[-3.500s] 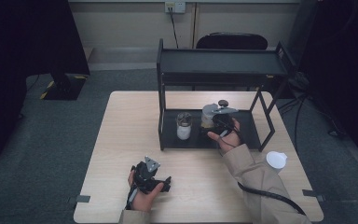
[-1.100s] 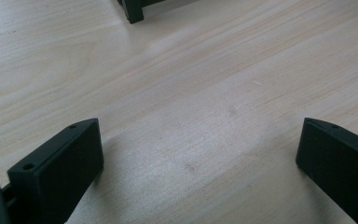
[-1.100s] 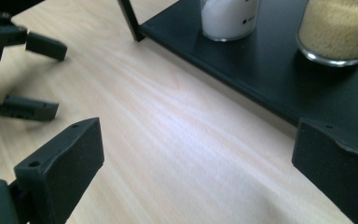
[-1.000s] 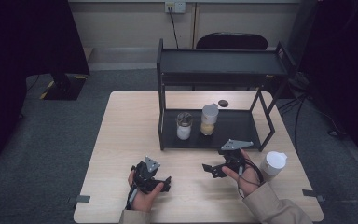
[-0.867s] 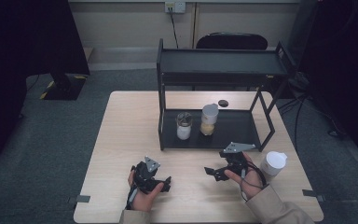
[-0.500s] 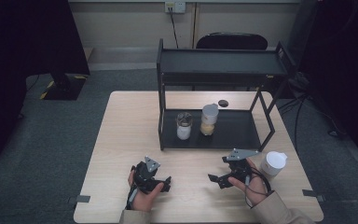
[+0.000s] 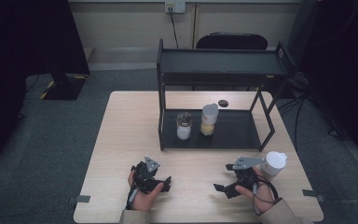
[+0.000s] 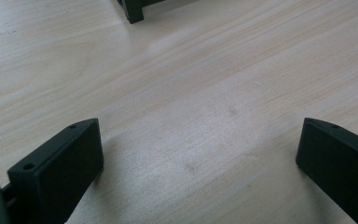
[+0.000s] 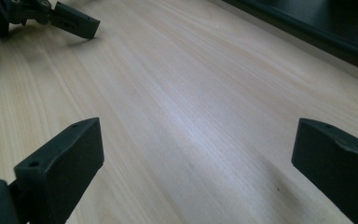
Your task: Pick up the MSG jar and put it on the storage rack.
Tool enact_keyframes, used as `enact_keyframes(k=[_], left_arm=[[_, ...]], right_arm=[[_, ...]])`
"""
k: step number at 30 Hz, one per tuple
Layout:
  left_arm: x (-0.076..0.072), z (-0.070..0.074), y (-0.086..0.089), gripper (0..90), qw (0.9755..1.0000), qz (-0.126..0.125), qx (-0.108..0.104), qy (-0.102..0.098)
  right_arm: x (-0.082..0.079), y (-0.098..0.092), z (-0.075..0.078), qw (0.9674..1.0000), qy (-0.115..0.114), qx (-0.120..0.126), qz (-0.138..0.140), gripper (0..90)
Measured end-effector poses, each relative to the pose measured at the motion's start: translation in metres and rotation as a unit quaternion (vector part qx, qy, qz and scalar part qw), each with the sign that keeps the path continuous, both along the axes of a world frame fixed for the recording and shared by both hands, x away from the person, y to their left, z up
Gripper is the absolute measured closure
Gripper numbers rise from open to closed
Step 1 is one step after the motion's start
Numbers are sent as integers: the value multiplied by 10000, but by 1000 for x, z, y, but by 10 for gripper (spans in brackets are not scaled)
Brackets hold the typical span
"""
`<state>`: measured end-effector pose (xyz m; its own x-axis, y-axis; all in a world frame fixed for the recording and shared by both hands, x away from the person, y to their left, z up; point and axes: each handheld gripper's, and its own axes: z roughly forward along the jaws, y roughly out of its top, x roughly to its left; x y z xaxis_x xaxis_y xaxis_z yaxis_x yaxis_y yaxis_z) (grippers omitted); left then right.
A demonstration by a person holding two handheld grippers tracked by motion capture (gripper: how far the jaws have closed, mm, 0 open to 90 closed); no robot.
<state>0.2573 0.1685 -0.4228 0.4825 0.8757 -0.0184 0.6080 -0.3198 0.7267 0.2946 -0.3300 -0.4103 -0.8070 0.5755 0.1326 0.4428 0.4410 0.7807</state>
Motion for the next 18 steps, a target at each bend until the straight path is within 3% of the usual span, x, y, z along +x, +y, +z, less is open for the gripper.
enact_keyframes(k=[18], left_arm=[[0, 0, 0, 0, 10000, -1, 0, 0]], right_arm=[[-9, -24, -5, 9997, -28, 180, 141, 11]])
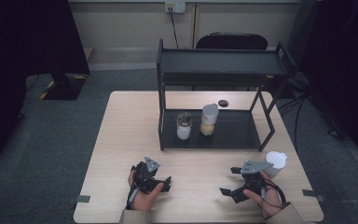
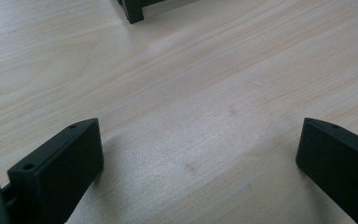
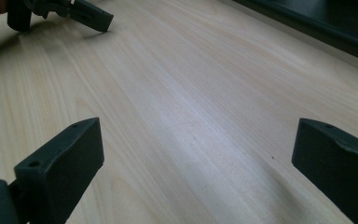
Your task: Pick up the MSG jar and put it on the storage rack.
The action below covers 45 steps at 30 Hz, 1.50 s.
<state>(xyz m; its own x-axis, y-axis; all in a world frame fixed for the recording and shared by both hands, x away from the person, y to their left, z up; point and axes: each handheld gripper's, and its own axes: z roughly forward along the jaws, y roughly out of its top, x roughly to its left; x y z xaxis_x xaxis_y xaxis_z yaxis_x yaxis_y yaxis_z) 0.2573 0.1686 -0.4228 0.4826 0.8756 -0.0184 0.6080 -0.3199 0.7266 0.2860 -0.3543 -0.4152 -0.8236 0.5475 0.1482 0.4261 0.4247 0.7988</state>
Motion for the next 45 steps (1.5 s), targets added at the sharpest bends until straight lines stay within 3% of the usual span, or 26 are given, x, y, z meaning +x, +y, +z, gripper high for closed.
enact_keyframes(k=[36, 45], left_arm=[[0, 0, 0, 0, 10000, 0, 1, 0], [0, 0, 0, 0, 10000, 1, 0, 0]], right_arm=[[-12, -35, -6, 9995, 99, 290, 106, 15], [-13, -44, -6, 9988, 236, 403, 176, 15]])
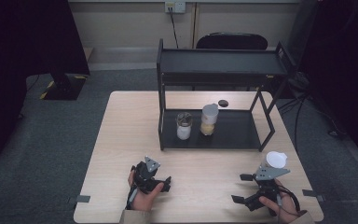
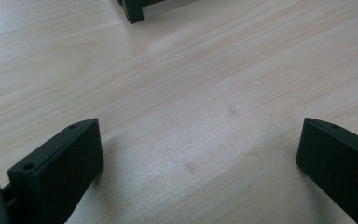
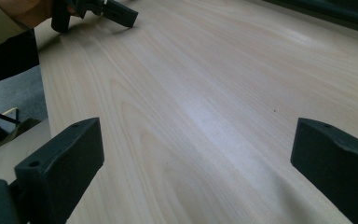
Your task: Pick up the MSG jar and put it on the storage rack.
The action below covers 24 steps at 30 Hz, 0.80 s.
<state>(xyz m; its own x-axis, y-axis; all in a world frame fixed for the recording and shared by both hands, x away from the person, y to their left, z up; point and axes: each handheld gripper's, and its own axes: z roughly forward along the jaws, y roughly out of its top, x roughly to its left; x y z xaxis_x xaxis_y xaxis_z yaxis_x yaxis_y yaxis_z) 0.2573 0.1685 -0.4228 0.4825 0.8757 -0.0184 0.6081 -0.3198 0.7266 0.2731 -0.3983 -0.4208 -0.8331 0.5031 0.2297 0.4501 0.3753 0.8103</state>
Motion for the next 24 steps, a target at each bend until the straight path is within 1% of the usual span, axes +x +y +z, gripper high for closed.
enact_keyframes(k=[3, 10, 16, 20, 22, 24], left_arm=[[0, 0, 0, 0, 10000, -1, 1, 1], [0, 0, 0, 0, 10000, 1, -1, 0], [0, 0, 0, 0, 10000, 0, 0, 0], [0, 0, 0, 0, 10000, 0, 0, 0], [0, 0, 0, 0, 10000, 0, 0, 0], [0, 0, 0, 0, 10000, 0, 0, 0]], right_arm=[[-1, -4, 0, 10000, 84, -7, 27, 15], [-3, -11, 1, 9998, 157, -30, 91, 28], [-4, -21, 1, 9995, 267, -17, 175, 32], [-5, -28, 3, 9993, 296, -77, 210, 32], [-5, -34, 4, 9991, 317, -148, 239, 30], [-4, -35, 5, 9990, 338, -186, 247, 25]])
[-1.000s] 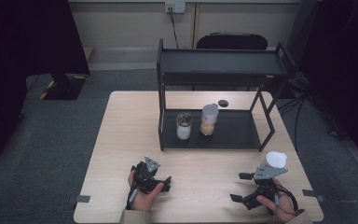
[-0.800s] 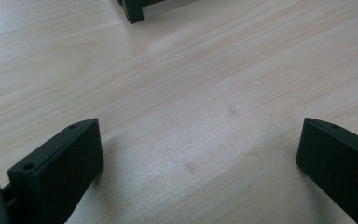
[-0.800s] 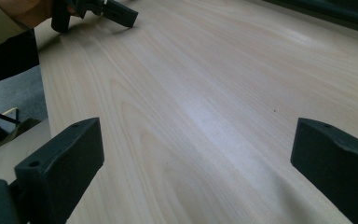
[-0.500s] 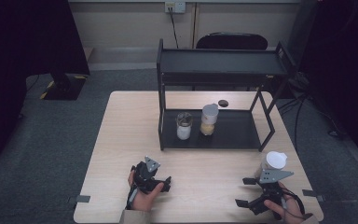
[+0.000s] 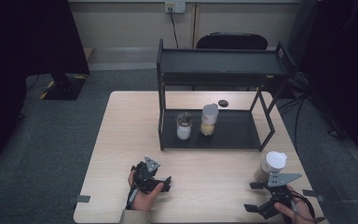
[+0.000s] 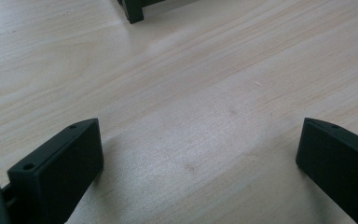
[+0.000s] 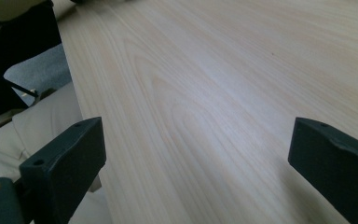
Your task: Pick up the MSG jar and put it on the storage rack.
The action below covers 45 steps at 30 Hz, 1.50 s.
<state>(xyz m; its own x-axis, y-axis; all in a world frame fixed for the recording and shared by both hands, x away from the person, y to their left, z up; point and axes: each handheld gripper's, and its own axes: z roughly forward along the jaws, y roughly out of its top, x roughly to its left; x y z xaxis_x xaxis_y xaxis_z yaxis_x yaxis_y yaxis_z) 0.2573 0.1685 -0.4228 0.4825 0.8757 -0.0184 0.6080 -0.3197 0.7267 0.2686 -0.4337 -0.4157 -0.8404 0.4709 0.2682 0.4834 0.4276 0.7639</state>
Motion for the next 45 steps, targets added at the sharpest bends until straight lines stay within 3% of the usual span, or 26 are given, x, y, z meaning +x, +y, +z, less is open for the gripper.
enact_keyframes(k=[10, 29, 38, 45], left_arm=[[0, 0, 0, 0, 10000, 0, 0, 0], [0, 0, 0, 0, 10000, 1, -1, 0], [0, 0, 0, 0, 10000, 0, 0, 1], [0, 0, 0, 0, 10000, 1, -2, -1]], right_arm=[[-7, -21, 3, 9997, 26, -64, -239, 19], [-14, -40, 6, 9983, -11, -190, -547, 19], [-21, -46, 14, 9958, -103, -403, -818, 20], [-31, -44, 19, 9909, -246, -551, -1206, 20]])
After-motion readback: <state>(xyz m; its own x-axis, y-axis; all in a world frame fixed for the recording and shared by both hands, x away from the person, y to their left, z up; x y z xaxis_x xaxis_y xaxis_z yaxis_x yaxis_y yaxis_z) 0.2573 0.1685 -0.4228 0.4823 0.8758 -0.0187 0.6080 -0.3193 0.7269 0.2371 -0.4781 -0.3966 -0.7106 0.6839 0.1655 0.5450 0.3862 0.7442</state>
